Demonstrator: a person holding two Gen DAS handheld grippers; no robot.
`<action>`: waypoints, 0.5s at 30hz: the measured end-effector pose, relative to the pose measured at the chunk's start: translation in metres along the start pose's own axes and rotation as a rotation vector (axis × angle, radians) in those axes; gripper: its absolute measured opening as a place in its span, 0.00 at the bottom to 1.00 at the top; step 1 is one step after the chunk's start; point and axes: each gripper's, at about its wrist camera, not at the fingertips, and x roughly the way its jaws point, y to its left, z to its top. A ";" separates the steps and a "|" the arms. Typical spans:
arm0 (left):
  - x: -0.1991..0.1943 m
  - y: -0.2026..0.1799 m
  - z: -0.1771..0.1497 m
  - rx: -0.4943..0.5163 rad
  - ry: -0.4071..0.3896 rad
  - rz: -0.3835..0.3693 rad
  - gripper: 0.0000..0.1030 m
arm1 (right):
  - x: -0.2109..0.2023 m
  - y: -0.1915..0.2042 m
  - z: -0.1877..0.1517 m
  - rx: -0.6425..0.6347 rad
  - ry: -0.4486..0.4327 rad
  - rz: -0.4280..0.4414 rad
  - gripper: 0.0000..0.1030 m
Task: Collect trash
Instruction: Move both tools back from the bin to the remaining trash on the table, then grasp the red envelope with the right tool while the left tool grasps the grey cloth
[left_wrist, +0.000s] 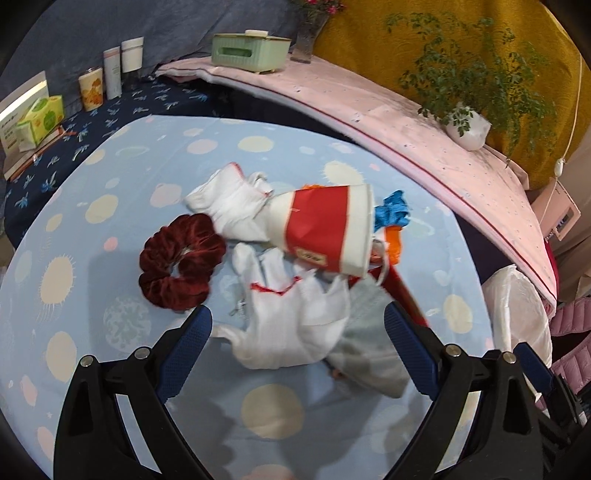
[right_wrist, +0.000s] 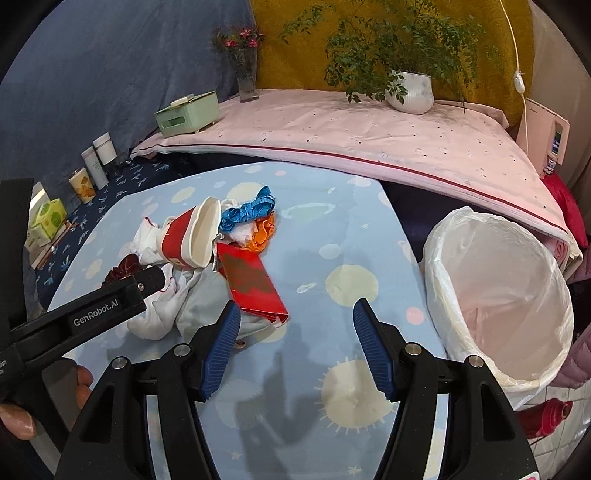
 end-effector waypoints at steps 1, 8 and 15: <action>0.002 0.005 -0.001 -0.006 0.004 0.003 0.87 | 0.003 0.002 0.000 -0.003 0.004 0.002 0.60; 0.012 0.031 -0.007 -0.043 0.035 0.018 0.87 | 0.031 0.022 0.001 -0.036 0.043 0.024 0.60; 0.017 0.034 -0.008 -0.045 0.057 -0.006 0.87 | 0.061 0.031 0.001 -0.057 0.081 0.018 0.45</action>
